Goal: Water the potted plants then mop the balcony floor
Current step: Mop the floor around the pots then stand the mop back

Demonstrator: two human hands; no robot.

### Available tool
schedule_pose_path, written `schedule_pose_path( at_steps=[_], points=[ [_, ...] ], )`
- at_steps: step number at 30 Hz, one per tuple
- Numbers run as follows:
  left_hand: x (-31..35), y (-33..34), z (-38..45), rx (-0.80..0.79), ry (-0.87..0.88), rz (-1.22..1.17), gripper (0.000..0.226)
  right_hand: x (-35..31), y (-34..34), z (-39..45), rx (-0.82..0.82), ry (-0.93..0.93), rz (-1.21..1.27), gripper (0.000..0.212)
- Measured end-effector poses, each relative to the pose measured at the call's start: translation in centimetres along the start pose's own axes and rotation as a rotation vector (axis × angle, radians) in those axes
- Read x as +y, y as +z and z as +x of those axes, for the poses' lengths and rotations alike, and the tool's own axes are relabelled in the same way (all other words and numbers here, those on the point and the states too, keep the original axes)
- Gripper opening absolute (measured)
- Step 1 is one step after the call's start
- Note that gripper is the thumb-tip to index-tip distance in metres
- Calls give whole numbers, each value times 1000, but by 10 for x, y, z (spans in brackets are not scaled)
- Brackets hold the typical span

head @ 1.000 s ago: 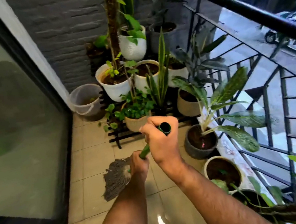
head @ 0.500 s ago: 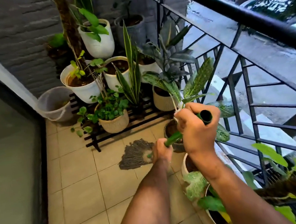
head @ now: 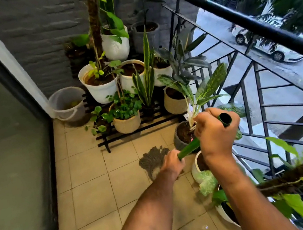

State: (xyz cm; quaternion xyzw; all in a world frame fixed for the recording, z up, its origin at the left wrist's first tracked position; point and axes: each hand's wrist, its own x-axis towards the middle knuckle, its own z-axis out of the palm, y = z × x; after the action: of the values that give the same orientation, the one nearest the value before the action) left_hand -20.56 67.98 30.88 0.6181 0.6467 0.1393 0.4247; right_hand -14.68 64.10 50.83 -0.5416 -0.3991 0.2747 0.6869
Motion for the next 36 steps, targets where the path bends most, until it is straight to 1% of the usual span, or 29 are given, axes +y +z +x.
schedule_pose_path(
  at_steps=[2,4,7,9,12,15,18,23,26,28,30,33,36],
  points=[
    [-28,-18,-14,20,-16,-4,9,-8,21,-21,-34,61,23,38],
    [-61,-38,-27,42,-42,-24,7,-15,50,-44,-27,69,62,40],
    [-109,-74,-51,59,-86,-64,15,-21,93,-78,-115,100,101,43],
    [-140,-104,-70,77,-121,-109,17,-25,126,-104,-163,108,83,43],
    [-182,-144,-95,123,-143,-168,19,-33,169,-147,-240,103,84,41],
    [-211,-174,-118,169,-164,-184,22,-38,197,-188,-304,83,147,39],
    [-239,-203,-140,185,-182,-183,22,-42,220,-232,-381,50,148,37],
    [-273,-224,-155,205,-163,-172,24,-43,235,-277,-466,7,144,36],
    [-290,-227,-155,252,-172,-74,22,-39,237,-290,-485,-15,163,37],
    [-297,-225,-153,275,-177,-62,22,-35,234,-293,-491,-16,170,36],
    [-303,-221,-153,292,-188,-79,20,-31,231,-291,-498,-1,178,36],
    [-305,-214,-155,351,-224,-72,7,-26,225,-278,-508,50,203,36],
    [-300,-207,-157,389,-306,-55,8,-27,222,-259,-510,137,265,39]
  ],
)
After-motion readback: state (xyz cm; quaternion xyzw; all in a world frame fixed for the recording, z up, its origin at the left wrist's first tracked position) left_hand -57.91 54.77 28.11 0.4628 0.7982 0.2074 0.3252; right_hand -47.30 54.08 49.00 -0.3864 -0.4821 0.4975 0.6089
